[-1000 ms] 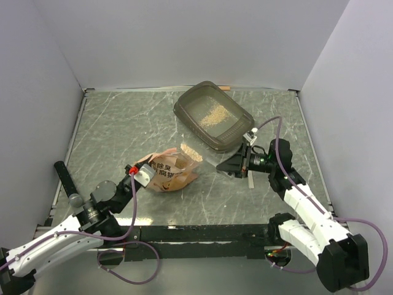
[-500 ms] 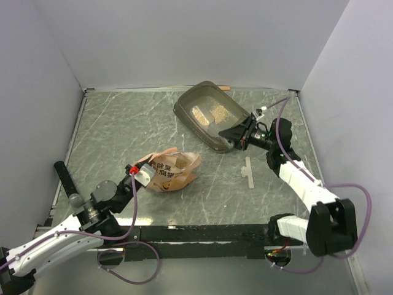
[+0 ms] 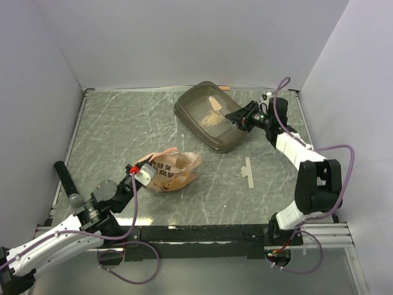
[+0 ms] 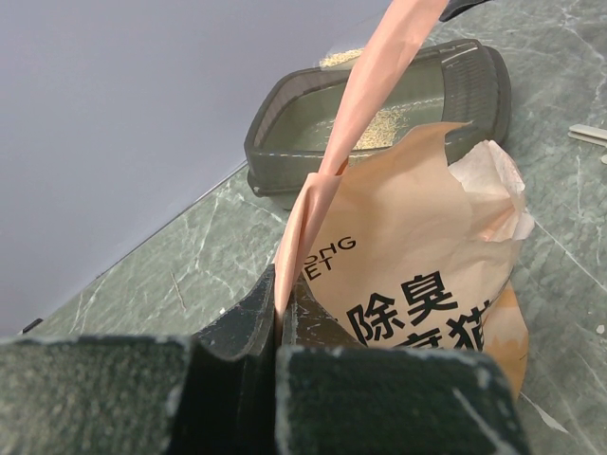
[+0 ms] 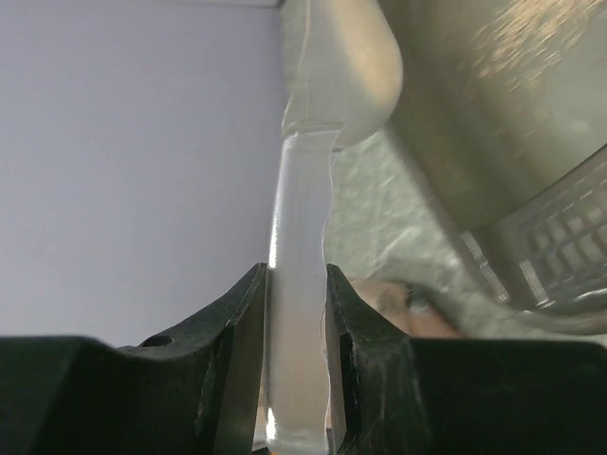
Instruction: Fill the litter box with clean litter
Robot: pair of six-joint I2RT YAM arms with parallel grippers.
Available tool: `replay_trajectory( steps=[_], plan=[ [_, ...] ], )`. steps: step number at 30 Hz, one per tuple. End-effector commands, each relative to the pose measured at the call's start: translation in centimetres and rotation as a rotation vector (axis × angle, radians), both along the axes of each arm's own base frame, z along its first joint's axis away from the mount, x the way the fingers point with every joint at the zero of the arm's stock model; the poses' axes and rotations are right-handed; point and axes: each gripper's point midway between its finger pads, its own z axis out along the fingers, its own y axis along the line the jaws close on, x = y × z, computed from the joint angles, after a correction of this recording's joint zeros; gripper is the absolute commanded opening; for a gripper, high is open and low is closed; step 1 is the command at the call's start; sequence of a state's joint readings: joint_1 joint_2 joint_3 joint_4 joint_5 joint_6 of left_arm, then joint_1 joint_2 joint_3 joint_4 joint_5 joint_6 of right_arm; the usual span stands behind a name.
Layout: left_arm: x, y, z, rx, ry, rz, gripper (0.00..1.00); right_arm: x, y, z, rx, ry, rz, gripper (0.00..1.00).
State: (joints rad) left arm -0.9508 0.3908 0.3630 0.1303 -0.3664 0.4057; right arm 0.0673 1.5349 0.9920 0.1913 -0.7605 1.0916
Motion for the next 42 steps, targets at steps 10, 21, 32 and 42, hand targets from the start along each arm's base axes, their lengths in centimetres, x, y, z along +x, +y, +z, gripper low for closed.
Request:
replay_trajectory(
  steps=[10, 21, 32, 42],
  plan=[
    [0.0, 0.6, 4.4, -0.137, -0.076, 0.026, 0.01, 0.5, -4.9, -5.4, -0.626, 0.119, 0.106, 0.0],
    [0.1, 0.5, 4.3, -0.133, -0.07, 0.025, 0.01, -0.2, -2.4, -1.7, -1.173, -0.017, 0.295, 0.0],
    [0.0, 0.1, 4.0, -0.124, -0.061, 0.01, 0.01, -1.9, -3.8, 1.4, -1.594, -0.081, 0.276, 0.0],
    [-0.2, -0.8, 3.8, -0.105, -0.056, -0.035, 0.01, -11.8, 1.6, 6.6, -1.153, -0.334, 0.481, 0.0]
  ],
)
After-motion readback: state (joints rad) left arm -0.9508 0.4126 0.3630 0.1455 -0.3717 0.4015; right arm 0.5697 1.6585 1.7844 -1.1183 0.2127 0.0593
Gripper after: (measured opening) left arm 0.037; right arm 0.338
